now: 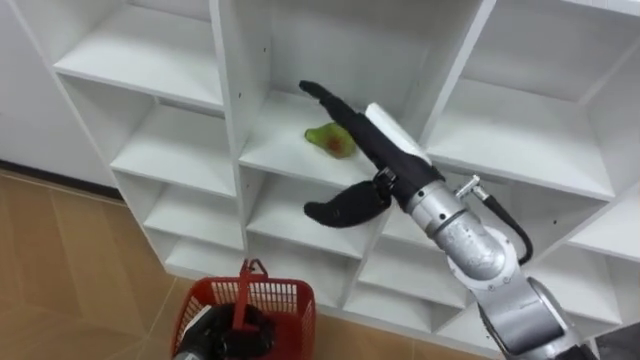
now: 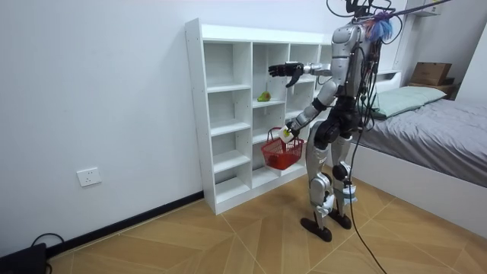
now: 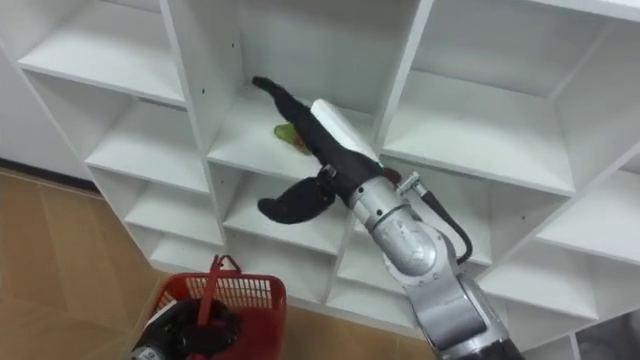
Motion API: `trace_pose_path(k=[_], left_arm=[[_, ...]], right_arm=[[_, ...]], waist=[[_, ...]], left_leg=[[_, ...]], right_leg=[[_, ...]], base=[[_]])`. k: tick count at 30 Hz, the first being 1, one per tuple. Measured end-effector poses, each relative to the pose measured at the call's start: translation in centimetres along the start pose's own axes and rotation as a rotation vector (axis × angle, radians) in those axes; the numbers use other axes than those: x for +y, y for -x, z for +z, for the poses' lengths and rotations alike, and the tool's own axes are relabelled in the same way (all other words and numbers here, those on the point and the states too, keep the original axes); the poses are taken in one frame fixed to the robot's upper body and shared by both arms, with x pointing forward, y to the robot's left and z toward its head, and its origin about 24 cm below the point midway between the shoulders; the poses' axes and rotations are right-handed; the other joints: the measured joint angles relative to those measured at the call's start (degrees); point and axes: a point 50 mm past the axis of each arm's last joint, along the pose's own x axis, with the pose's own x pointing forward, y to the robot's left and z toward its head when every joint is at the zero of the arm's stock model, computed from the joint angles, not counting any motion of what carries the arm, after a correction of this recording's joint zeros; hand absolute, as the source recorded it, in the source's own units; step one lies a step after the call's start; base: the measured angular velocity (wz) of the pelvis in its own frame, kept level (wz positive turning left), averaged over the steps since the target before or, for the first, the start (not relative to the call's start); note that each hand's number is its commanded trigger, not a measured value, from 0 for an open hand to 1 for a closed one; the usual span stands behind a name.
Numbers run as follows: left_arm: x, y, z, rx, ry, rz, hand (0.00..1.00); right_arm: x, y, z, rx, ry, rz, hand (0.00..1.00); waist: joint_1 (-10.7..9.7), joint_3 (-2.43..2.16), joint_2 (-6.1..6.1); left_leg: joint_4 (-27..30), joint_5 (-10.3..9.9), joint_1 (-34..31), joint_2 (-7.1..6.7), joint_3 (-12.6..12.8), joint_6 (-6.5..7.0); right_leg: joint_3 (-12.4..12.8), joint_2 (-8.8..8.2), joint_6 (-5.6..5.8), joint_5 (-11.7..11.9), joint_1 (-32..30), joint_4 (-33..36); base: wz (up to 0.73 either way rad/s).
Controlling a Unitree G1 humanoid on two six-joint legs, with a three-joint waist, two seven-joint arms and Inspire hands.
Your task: Collect fruits from the closet
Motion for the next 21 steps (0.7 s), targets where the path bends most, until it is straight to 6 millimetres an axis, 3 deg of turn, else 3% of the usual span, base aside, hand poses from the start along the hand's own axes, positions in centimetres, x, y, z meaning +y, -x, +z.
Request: trace_pose_path(k=[3, 7, 9, 17, 21], left_arm=[[-0.1, 0.2, -0.1, -0.002, -0.016, -0.024, 1.0], [0.2, 0.4, -0.2, 0.003, -0.027, -0.023, 1.0], [0.4, 0.4, -0.2, 0.008, -0.029, -0.02, 1.0], [1.1, 0.6, -0.2, 0.028, -0.091, -0.007, 1.0], [1.5, 0.7, -0.2, 0.034, -0.09, 0.004, 1.0]], right_arm=[[-0.9, -0.2, 0.1, -0.001, 0.034, -0.036, 0.0], [-1.9, 0.0, -0.4, 0.016, 0.047, -0.07, 0.0], [-2.4, -0.4, -0.5, 0.02, 0.06, -0.083, 0.0], [-4.5, -1.8, -1.8, 0.074, 0.103, -0.163, 0.0], [-5.9, -2.4, -3.0, 0.131, 0.069, -0.196, 0.0]], waist=[[0.03, -0.19, -0.49], [0.23, -0.04, -2.25], [0.17, -0.24, -2.95], [1.92, -0.17, -5.25], [2.79, -0.16, -5.43]], left_leg=[[0.05, -0.01, 0.09, -0.08, -0.09, 0.01], [0.25, -0.09, -0.08, -0.1, -1.24, -0.11], [0.8, -0.15, -0.86, -0.1, -1.6, -0.19], [2.52, -0.27, -2.64, -0.09, -3.05, -0.45], [3.21, -0.28, -3.63, -0.22, -3.54, -0.44]], right_leg=[[-0.06, -0.04, 0.0, 0.0, 0.35, 0.0], [-0.17, 0.13, 0.0, 0.0, 0.79, -0.01], [-0.16, 0.24, 0.0, 0.0, 0.41, -0.03], [-1.58, 0.43, -0.02, 0.01, -0.06, -0.01], [-1.58, 0.44, -0.03, 0.02, -0.43, -0.02]], base=[[0.01], [0.11], [0.1], [0.1], [0.08]])
